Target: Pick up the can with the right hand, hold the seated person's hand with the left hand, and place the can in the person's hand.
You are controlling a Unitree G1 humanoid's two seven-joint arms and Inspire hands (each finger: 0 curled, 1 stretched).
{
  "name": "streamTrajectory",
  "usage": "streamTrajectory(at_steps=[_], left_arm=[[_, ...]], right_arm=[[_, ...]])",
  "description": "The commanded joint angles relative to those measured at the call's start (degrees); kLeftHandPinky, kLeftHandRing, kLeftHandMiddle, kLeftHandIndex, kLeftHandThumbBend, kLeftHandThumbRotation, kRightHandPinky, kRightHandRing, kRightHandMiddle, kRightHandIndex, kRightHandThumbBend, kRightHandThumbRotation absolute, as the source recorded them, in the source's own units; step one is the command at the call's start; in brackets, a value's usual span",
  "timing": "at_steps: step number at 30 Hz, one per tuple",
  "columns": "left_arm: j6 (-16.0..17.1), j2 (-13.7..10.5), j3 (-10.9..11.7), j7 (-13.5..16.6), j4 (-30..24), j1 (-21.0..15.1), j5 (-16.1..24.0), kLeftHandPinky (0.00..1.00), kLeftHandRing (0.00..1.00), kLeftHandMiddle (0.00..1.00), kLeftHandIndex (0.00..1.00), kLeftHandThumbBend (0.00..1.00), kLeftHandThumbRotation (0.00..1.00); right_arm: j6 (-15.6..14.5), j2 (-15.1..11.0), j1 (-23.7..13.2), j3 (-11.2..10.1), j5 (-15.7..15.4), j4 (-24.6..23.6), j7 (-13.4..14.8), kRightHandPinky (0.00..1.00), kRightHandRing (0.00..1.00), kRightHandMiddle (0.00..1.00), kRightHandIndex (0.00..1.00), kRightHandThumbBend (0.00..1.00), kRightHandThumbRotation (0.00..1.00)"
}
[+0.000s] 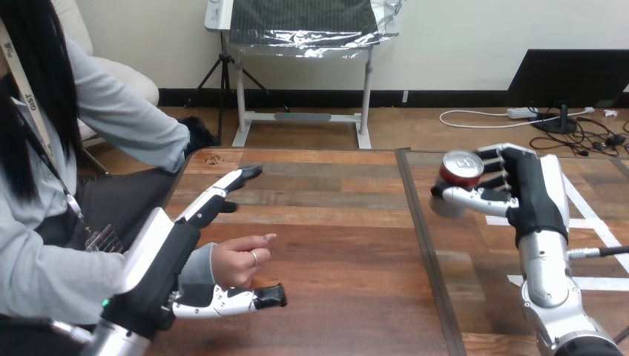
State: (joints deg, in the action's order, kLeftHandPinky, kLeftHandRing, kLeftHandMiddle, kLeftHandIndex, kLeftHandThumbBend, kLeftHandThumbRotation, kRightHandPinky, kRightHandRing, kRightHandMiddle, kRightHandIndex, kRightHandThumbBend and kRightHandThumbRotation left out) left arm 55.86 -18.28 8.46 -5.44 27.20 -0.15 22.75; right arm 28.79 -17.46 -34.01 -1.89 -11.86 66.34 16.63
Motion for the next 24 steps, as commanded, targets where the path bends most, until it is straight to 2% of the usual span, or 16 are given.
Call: streamTrajectory(at_steps=[1,9,16,24], left_arm=[[-2.12,-4.73,0.29,1.7,-3.36,-4.93,2.13,0.8,0.89,0.9,0.89,1.0,0.33],[-5.35,-8.9,-0.6,1.46,-2.51,-7.22,3.29,0.79,0.88,0.89,0.88,1.0,0.25],[-7.78,-12.71,-1.8,1.32,-1.52,-9.55,5.3,0.79,0.87,0.87,0.86,1.0,0.23],[-10.53,-15.58,-3.58,0.91,-0.82,-12.01,7.24,0.78,0.85,0.86,0.85,1.0,0.2]], right_arm=[[2.5,0.77,-2.41,0.34,0.38,-4.58,-0.43,0.35,0.41,0.51,0.53,0.8,0.0],[2.36,1.12,-1.75,0.4,0.41,-6.1,-1.31,0.37,0.42,0.52,0.53,0.79,0.0],[2.34,1.46,-0.99,0.34,0.54,-7.4,-2.21,0.4,0.45,0.53,0.54,0.78,0.0],[2.77,1.81,-0.36,0.1,0.59,-8.04,-2.64,0.39,0.44,0.52,0.54,0.78,0.0]])
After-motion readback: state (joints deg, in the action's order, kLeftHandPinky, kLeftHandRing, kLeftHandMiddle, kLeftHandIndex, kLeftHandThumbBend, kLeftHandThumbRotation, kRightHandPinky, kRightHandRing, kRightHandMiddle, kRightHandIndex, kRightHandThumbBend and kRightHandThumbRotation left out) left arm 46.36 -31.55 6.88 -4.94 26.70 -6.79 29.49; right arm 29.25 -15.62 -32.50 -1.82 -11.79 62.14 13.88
